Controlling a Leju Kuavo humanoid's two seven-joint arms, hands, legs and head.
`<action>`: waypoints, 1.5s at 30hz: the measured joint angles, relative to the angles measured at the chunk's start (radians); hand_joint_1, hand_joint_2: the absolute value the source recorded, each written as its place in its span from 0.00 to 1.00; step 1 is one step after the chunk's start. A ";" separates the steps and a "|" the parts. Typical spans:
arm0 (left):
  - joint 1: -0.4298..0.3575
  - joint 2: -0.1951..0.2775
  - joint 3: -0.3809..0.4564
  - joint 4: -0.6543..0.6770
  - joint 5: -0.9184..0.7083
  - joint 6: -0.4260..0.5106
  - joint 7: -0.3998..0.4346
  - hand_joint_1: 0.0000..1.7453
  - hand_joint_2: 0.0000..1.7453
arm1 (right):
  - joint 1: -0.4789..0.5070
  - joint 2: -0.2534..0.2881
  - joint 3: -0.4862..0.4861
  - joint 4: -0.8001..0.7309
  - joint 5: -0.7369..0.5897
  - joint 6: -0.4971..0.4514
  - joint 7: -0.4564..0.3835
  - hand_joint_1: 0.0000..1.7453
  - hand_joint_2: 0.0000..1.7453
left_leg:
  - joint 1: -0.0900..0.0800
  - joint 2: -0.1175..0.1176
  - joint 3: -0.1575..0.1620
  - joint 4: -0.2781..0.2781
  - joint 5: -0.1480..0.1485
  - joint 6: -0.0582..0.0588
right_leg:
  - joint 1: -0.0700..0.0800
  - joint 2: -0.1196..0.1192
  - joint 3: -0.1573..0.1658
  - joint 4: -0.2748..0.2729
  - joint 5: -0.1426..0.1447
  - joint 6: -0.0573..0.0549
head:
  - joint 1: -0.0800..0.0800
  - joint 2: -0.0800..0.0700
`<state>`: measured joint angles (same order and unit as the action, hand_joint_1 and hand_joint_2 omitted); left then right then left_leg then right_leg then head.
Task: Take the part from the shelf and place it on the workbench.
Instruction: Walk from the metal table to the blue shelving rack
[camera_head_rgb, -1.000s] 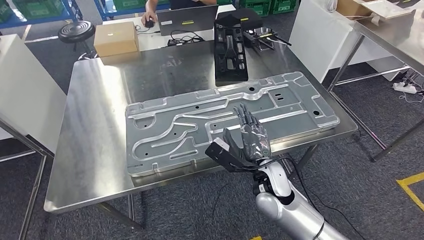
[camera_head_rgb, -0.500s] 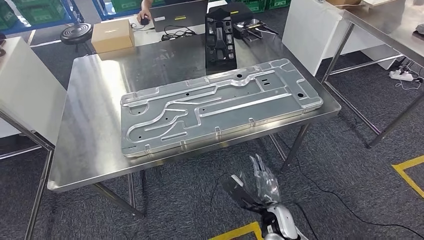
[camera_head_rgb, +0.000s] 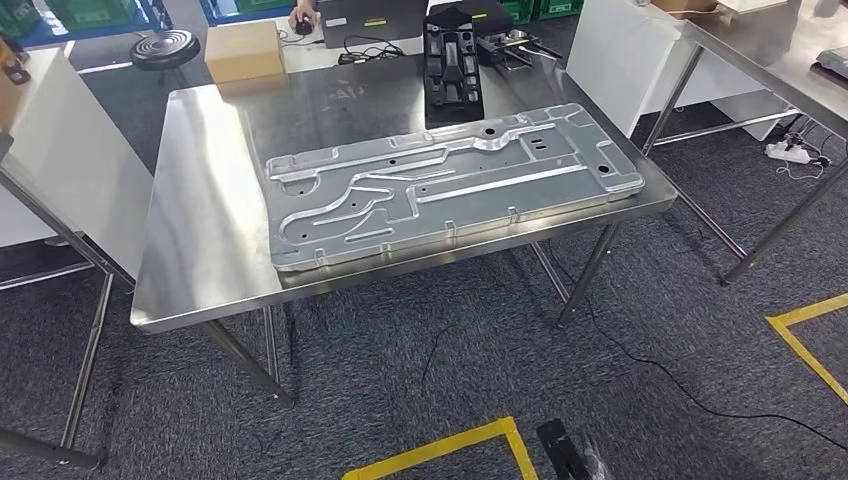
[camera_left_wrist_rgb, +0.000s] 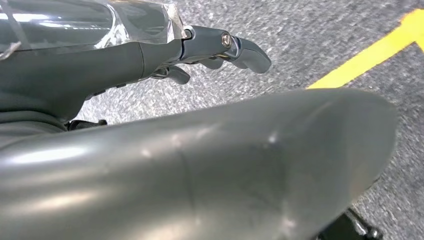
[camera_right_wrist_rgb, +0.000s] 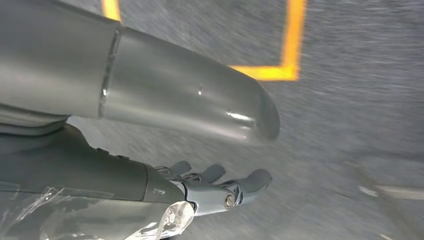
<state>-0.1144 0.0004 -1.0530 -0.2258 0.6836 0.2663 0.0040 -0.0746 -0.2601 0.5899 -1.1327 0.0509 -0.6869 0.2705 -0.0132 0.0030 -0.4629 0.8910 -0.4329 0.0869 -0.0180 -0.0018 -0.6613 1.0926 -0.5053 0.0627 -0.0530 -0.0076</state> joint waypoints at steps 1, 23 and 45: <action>0.000 0.000 0.000 0.000 0.003 0.000 0.000 0.00 0.00 | 0.014 0.000 -0.025 0.039 -0.075 0.002 -0.047 0.00 0.00 | -0.001 0.000 -0.014 0.001 0.012 0.002 | -0.001 0.001 -0.015 0.071 -0.043 0.003 | 0.000 0.000; -0.006 0.001 0.000 0.000 0.039 0.021 -0.001 0.00 0.00 | -0.001 0.191 -0.189 0.780 -0.383 0.224 0.051 0.00 0.00 | -0.009 0.004 0.032 0.079 -0.047 -0.025 | 0.016 -0.005 0.081 -0.157 0.125 -0.048 | -0.001 0.000; -0.002 0.003 0.000 0.000 0.037 0.019 0.003 0.00 0.00 | -0.017 0.254 -0.102 0.877 -0.337 0.265 0.112 0.00 0.00 | 0.009 0.005 -0.163 0.171 -0.025 -0.065 | -0.006 0.000 0.225 -0.178 0.006 -0.043 | 0.004 0.000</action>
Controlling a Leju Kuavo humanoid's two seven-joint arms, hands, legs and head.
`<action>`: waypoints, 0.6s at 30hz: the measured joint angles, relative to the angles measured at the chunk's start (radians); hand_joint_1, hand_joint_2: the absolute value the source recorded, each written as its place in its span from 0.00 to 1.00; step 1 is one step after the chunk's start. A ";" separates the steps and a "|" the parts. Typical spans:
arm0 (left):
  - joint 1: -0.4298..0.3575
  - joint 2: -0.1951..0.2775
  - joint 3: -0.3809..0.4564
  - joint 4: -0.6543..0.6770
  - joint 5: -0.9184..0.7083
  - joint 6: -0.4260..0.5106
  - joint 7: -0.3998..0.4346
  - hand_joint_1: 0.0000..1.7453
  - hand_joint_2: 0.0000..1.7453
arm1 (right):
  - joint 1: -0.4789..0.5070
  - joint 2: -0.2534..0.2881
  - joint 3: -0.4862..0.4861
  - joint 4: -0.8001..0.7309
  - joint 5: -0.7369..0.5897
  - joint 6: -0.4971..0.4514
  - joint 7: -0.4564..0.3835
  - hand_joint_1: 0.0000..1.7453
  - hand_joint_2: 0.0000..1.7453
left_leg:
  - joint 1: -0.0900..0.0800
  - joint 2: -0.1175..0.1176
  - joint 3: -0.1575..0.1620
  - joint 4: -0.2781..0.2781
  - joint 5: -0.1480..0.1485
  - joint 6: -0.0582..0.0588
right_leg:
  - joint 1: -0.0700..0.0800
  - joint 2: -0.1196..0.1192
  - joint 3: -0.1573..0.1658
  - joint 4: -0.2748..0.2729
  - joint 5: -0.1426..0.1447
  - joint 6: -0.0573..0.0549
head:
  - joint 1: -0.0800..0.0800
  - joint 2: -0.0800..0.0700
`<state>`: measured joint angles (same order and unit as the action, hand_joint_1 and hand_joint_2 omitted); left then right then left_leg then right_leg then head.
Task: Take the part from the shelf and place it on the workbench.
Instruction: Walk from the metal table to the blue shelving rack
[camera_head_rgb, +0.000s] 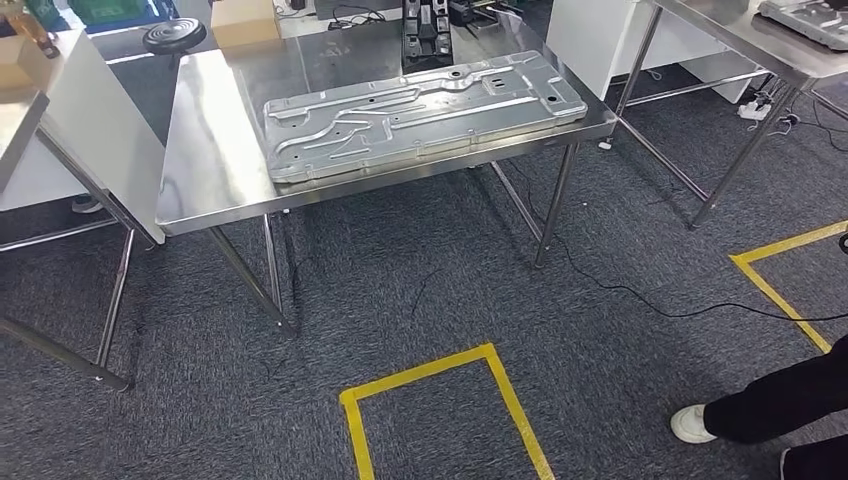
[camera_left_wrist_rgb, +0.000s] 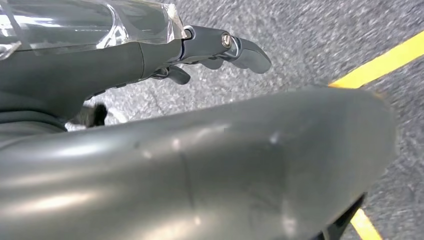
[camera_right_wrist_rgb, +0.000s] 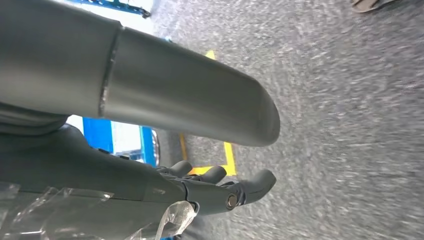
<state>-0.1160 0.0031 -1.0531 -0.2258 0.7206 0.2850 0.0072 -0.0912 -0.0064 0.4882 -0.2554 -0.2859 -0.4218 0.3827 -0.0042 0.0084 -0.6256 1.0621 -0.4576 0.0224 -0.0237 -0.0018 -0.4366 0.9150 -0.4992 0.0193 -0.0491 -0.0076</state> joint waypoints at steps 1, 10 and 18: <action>0.001 0.000 0.000 0.000 0.000 0.000 0.000 0.00 0.00 | 0.000 0.000 0.003 0.001 0.000 0.000 0.000 0.00 0.00 | 0.002 0.000 -0.024 0.074 -0.045 -0.006 | 0.001 -0.002 -0.008 0.000 0.006 -0.003 | 0.000 0.000; -0.003 0.002 0.000 0.000 -0.001 0.000 -0.003 0.00 0.00 | 0.001 0.006 0.017 0.009 -0.001 -0.002 0.003 0.00 0.00 | -0.006 0.003 0.168 -0.150 0.008 0.021 | 0.008 -0.011 -0.046 0.002 0.043 0.016 | 0.000 0.000; 0.001 0.002 -0.002 0.000 -0.001 0.000 -0.004 0.00 0.00 | 0.001 0.002 0.022 0.013 -0.011 -0.006 -0.006 0.00 0.00 | -0.003 0.002 0.143 -0.168 0.033 0.048 | 0.006 -0.003 -0.190 0.310 -0.112 0.043 | 0.002 0.000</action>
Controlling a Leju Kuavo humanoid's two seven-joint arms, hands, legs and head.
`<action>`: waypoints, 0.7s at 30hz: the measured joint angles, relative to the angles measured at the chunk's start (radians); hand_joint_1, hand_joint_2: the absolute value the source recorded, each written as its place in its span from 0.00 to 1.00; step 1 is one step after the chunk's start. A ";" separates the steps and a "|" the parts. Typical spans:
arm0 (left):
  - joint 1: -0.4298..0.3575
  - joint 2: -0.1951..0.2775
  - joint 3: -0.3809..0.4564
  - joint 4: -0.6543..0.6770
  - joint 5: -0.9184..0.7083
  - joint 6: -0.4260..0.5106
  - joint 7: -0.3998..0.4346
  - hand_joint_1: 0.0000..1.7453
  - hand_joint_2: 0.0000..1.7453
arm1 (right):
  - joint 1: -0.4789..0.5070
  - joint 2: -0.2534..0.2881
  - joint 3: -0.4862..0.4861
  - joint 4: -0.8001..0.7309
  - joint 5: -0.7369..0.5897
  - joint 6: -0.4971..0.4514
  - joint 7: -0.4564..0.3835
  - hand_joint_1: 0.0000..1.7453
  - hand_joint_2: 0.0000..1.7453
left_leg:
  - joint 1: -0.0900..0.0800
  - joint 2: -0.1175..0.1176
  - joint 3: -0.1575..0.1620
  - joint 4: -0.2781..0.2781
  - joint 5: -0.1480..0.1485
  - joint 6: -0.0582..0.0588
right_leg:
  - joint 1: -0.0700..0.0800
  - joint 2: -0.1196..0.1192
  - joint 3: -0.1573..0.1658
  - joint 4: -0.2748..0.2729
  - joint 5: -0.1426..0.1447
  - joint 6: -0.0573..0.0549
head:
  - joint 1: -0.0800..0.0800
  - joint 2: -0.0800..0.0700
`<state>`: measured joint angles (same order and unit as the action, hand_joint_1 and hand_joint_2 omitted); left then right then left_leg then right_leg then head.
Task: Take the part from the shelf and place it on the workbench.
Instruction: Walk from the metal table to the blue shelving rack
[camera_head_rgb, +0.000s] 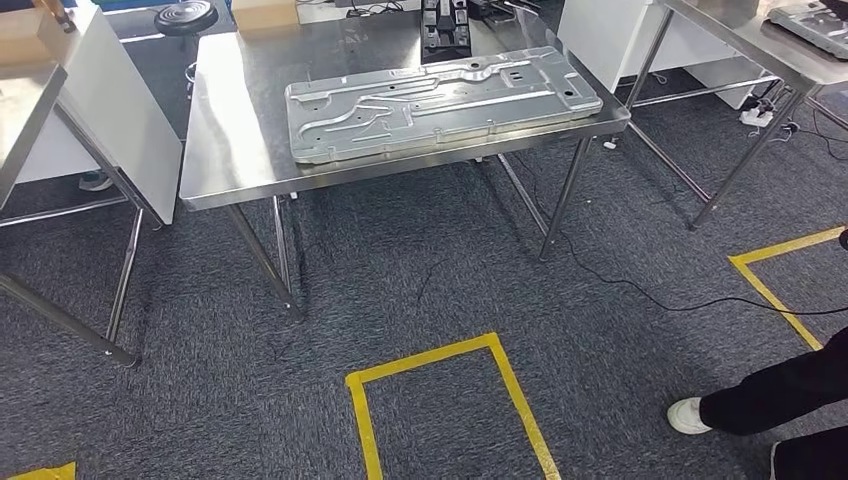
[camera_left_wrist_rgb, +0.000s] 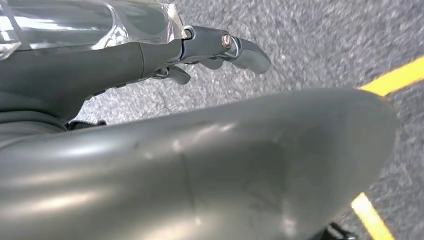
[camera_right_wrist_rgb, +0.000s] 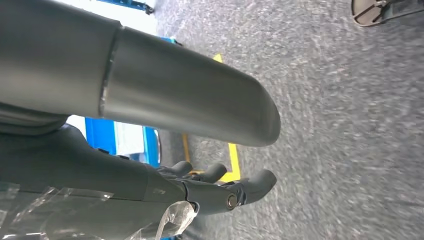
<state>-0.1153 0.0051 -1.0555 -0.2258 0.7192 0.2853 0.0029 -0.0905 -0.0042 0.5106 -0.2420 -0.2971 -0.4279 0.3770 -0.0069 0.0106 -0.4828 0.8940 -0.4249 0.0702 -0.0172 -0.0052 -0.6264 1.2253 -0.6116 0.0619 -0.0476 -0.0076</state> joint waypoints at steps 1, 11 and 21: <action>0.001 0.000 0.000 0.000 0.000 0.000 0.000 0.00 0.00 | 0.001 0.000 0.000 0.001 -0.002 0.001 -0.002 0.00 0.00 | -0.001 0.000 -0.002 0.001 0.002 0.000 | 0.000 0.000 -0.002 0.010 0.006 0.001 | 0.000 0.000; -0.001 0.002 -0.002 0.000 0.004 0.002 -0.006 0.00 0.00 | 0.002 0.000 0.001 0.001 -0.048 -0.010 -0.035 0.00 0.00 | -0.011 0.000 -0.025 0.030 -0.004 0.011 | -0.004 0.002 0.146 -0.297 0.138 -0.012 | -0.002 0.000; -0.001 -0.003 -0.002 0.000 0.008 0.002 -0.010 0.00 0.00 | 0.005 0.002 -0.001 0.006 -0.062 -0.016 -0.042 0.00 0.00 | 0.056 0.030 0.037 -0.081 0.050 -0.040 | -0.041 0.001 0.028 -0.106 0.089 0.052 | 0.003 0.000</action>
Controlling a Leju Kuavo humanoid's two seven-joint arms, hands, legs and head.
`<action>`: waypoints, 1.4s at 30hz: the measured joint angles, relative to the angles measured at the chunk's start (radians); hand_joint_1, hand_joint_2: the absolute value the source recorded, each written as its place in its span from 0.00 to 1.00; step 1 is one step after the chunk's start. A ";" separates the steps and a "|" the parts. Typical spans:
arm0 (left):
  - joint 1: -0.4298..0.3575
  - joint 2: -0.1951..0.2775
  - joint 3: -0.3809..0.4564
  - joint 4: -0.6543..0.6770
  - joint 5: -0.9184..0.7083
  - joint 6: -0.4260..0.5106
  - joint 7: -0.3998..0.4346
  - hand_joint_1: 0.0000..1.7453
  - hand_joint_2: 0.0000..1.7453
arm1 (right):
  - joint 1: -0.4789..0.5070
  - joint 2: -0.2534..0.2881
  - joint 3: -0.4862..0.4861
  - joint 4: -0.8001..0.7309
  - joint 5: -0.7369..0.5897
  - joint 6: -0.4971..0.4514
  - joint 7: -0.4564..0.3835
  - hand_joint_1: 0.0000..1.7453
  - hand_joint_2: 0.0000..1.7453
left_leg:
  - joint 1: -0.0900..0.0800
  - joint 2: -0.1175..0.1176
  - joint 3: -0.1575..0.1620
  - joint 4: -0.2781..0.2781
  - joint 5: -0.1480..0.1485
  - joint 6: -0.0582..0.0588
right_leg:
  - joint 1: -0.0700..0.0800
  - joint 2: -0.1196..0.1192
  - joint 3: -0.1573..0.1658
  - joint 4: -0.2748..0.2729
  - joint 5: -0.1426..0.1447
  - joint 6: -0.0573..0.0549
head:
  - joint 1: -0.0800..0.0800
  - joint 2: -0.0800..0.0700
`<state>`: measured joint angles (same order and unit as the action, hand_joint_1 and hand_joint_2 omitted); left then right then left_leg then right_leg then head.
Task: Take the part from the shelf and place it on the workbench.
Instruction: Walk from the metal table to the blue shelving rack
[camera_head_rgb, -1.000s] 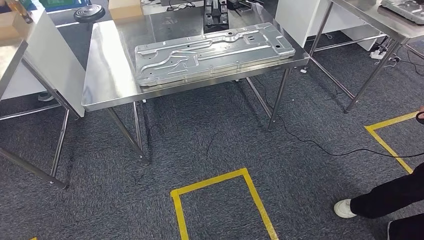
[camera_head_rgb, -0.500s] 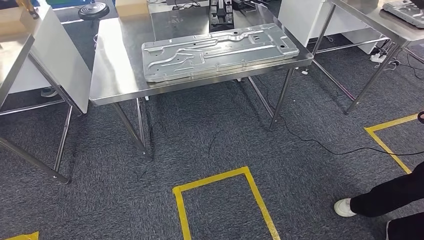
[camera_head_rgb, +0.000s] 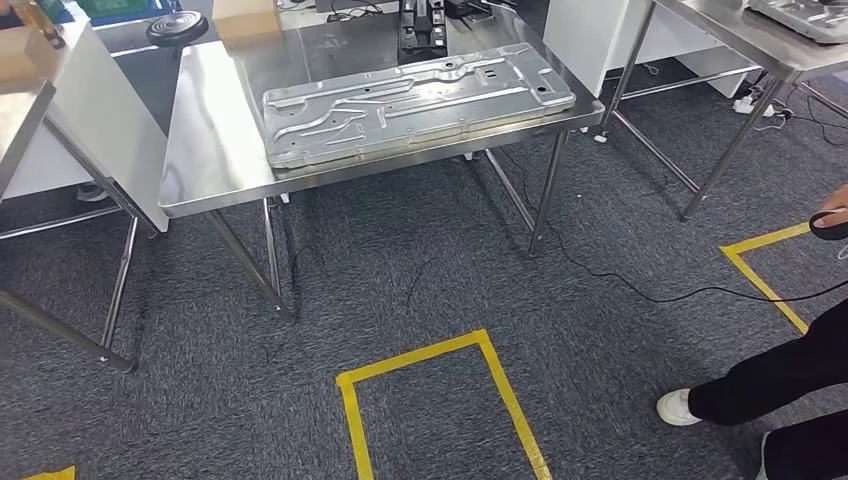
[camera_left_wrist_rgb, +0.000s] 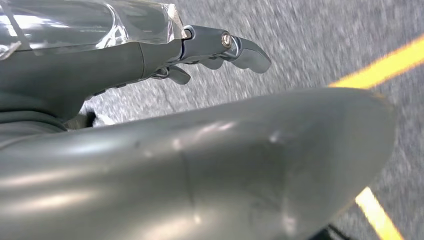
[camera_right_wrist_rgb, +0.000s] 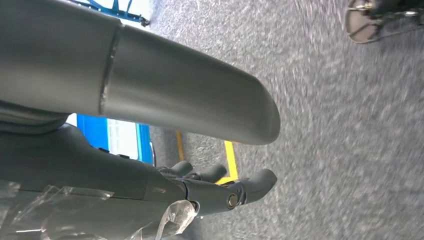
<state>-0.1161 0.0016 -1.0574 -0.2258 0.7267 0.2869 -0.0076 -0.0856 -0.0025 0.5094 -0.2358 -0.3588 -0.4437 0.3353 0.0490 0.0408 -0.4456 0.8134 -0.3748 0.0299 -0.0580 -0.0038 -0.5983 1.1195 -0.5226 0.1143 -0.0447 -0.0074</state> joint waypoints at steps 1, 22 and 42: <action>0.000 -0.001 0.000 0.000 0.000 0.000 0.000 0.00 0.00 | 0.000 0.000 0.000 0.000 0.000 0.000 0.000 0.00 0.00 | 0.013 0.005 -0.006 0.023 -0.013 -0.020 | -0.012 -0.013 0.026 -0.062 0.035 0.021 | 0.000 0.000; -0.002 0.006 -0.011 -0.001 -0.032 0.040 -0.046 0.00 0.00 | -0.002 0.008 -0.005 0.004 -0.028 -0.012 -0.057 0.00 0.00 | -0.094 -0.079 -0.065 0.148 -0.088 0.074 | 0.057 0.130 0.021 -0.115 0.073 -0.076 | -0.012 0.000; -0.002 0.025 -0.024 -0.004 0.030 0.071 0.089 0.00 0.00 | -0.007 -0.008 -0.003 0.006 -0.053 0.006 0.030 0.00 0.00 | -0.038 -0.014 -0.123 0.363 -0.252 -0.014 | 0.012 0.018 0.000 -0.089 0.060 -0.068 | -0.007 0.000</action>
<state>-0.1180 0.0265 -1.0815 -0.2300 0.7563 0.3583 0.0816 -0.0929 -0.0109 0.5066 -0.2300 -0.4120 -0.4380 0.3652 0.0113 0.0265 -0.5690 1.1764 -0.6264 0.0160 -0.0462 0.0147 -0.5983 1.0309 -0.4623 0.0464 -0.0515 -0.0072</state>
